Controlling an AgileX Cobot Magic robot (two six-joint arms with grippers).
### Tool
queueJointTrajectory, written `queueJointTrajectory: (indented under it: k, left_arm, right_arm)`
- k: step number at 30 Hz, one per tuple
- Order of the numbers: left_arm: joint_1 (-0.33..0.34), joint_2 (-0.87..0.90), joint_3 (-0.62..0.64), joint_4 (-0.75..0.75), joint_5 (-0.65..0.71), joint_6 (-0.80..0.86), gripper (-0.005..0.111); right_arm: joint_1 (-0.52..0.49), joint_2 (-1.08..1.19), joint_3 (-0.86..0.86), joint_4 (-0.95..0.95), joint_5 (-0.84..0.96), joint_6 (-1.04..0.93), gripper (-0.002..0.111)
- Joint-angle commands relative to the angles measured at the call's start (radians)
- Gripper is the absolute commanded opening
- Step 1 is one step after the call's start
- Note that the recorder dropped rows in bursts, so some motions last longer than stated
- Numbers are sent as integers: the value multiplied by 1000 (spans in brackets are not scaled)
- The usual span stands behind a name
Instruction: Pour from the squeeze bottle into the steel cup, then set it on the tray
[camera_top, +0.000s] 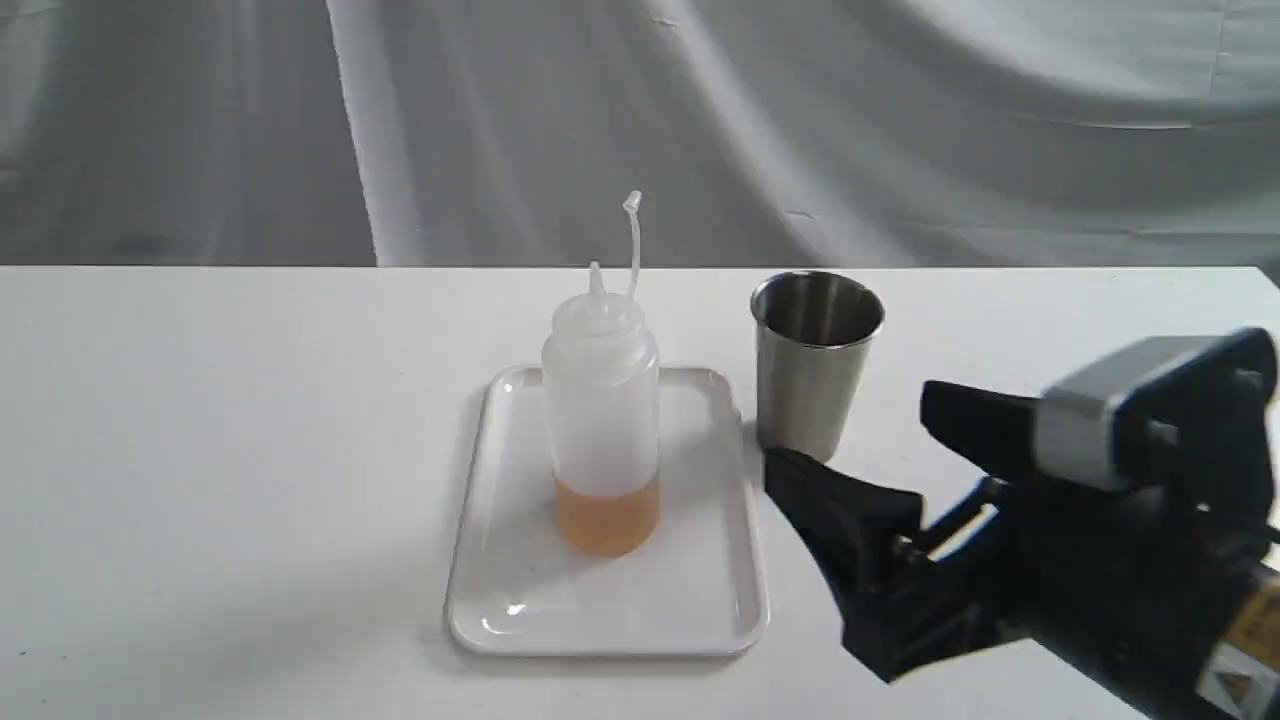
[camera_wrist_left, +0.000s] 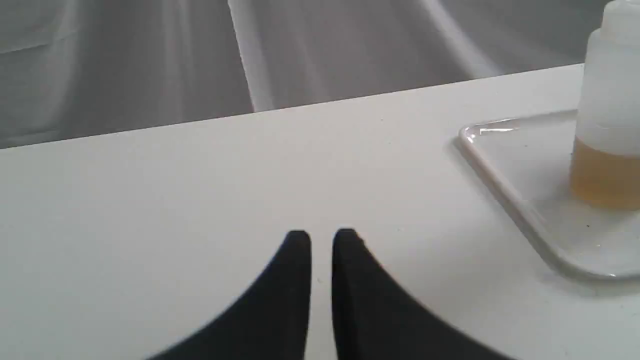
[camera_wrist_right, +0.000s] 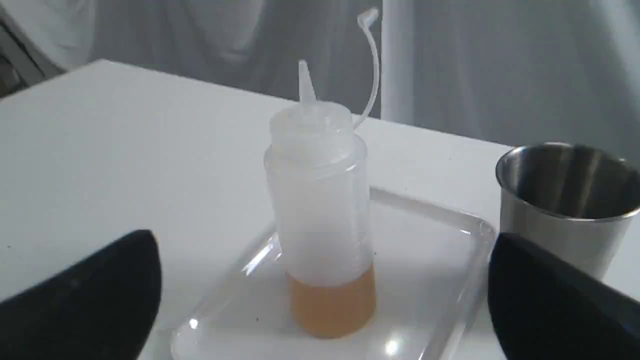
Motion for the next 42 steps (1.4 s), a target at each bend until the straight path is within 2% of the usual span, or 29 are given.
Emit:
queueJointTrajectory:
  k: [1,5,9,10,16,23,32,38,42]
  left_arm:
    - [-3,-5,4,1,-7,-2,8]
    - [-3,-5,4,1,-7,-2,8]
    - [-3,-5,4,1,-7,-2,8]
    - [-3,-5,4,1,-7,-2,8]
    - [-3,-5,4,1,-7,-2,8]
    - [-3,-5,4,1,-7,-2,8]
    - [-3,-5,4,1,-7,-2,8]
    - [-3,-5,4,1,-7,-2,8]
    - [-3,-5,4,1,-7,-2,8]
  right_arm:
    - [0,-120,80,-18,-27,9,70]
    - [0,-247,125,-18,20,42,41]
    - [0,-360,127,-18,135,53,3]
    - [0,-382,127,-18,163,57,0]
    - [0,-479,127,-14,292,61,0]
    - [0,-492,127,-14,149,61,0]
    - [-12,-524,132,-14,208,56,0]
    - [-141,-639,169,-139,265,56,0]
    - [-271,-745,215,-150,265,56,0]
